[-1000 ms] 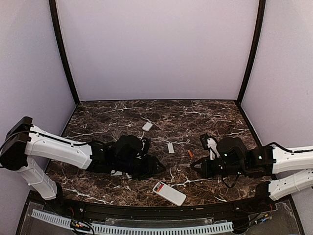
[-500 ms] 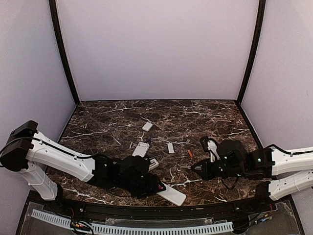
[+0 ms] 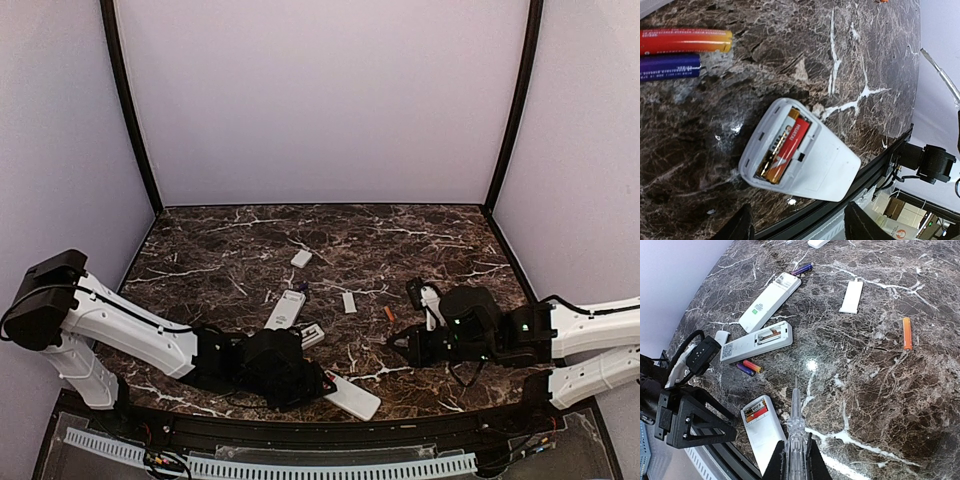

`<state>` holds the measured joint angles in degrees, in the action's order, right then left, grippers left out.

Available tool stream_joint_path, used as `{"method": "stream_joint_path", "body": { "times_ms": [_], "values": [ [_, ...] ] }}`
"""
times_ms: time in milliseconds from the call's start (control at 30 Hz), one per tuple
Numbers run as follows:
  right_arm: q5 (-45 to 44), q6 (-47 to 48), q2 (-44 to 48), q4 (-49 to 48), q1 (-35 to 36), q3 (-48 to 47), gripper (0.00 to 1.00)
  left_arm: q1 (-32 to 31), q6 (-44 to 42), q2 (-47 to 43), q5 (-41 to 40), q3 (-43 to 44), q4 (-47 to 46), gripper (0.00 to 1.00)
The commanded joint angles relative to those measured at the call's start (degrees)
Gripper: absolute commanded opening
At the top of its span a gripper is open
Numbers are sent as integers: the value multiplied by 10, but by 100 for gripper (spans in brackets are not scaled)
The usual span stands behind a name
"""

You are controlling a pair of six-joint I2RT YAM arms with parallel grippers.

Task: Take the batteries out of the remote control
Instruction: Move the remote control without the battery cover to the center of the board.

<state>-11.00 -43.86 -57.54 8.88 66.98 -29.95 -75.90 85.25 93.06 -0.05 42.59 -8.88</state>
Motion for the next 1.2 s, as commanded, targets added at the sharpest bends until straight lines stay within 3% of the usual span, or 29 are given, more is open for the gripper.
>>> {"method": "stream_joint_path", "body": {
  "times_ms": [0,300,867,1167],
  "values": [
    [1,-6,1,-26,-1,1,0,12,7,4,-19,-20,-31,61],
    [7,-14,14,-17,-1,4,0,33,-19,35,-7,-6,-55,61],
    [1,-37,38,21,-1,12,0,88,-149,75,38,71,-70,60],
    [57,-18,35,-23,2,47,0,82,-176,10,-33,88,106,57]
  ]
}}
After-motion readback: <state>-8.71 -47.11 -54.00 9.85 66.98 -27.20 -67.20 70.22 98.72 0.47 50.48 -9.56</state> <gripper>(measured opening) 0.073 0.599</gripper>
